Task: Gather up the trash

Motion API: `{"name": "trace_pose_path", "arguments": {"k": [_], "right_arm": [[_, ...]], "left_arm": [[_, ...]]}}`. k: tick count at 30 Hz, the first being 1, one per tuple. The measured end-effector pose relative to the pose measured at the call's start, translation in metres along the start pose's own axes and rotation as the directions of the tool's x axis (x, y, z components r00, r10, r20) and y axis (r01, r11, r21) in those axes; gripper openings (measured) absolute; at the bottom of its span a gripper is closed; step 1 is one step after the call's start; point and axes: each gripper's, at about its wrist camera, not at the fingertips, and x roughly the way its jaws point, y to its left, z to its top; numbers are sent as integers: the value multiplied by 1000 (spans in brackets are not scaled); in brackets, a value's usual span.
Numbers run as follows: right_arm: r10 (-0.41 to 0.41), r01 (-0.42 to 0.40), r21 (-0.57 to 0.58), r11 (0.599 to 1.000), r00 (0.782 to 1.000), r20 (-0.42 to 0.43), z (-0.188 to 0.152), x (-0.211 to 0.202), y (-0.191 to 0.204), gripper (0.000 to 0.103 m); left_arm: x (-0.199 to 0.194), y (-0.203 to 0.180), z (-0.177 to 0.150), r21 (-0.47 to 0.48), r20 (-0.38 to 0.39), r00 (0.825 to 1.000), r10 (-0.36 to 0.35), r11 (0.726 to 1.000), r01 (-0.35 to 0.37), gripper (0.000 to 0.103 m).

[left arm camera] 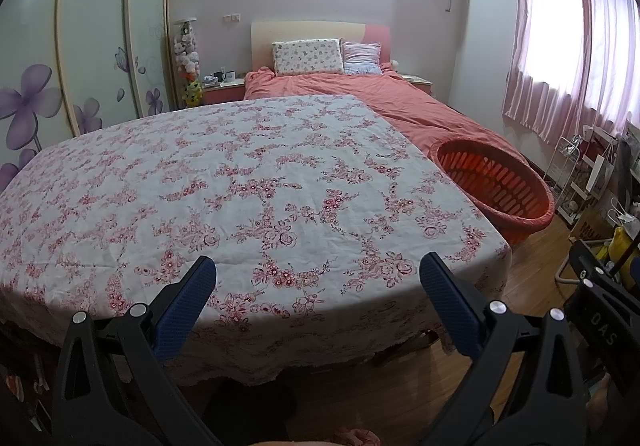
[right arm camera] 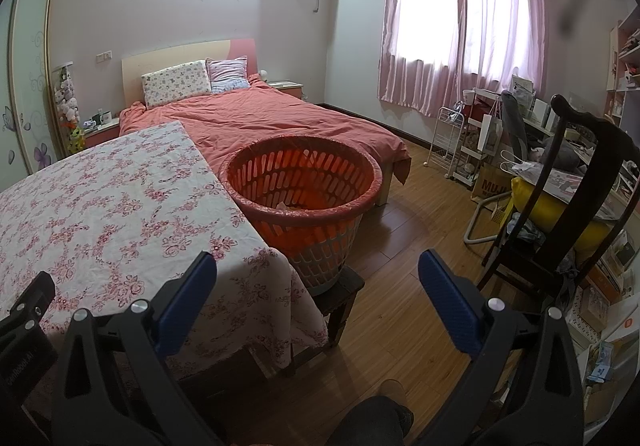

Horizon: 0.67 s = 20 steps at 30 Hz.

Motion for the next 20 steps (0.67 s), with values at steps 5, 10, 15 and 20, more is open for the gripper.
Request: {"name": "trace_pose_path", "arguments": {"k": [5, 10, 15, 20], "right_arm": [[0, 0, 0, 1000, 1000, 0, 0, 0, 0, 99], [1, -1, 0, 1000, 1000, 0, 0, 0, -1, 99], [1, -1, 1, 1000, 1000, -1, 1, 0, -2, 99], [1, -1, 1, 1000, 1000, 0, 1, 0, -2, 99]], "left_arm": [[1, -1, 1, 0, -1, 1000, -1, 1000, 1, 100], [0, -1, 1, 4, 0, 1000, 5, 1000, -5, 100], [0, -1, 1, 5, 1, 1000, 5, 1000, -5, 100], [-1, -2, 2, 5, 0, 1000, 6, 1000, -6, 100]]}}
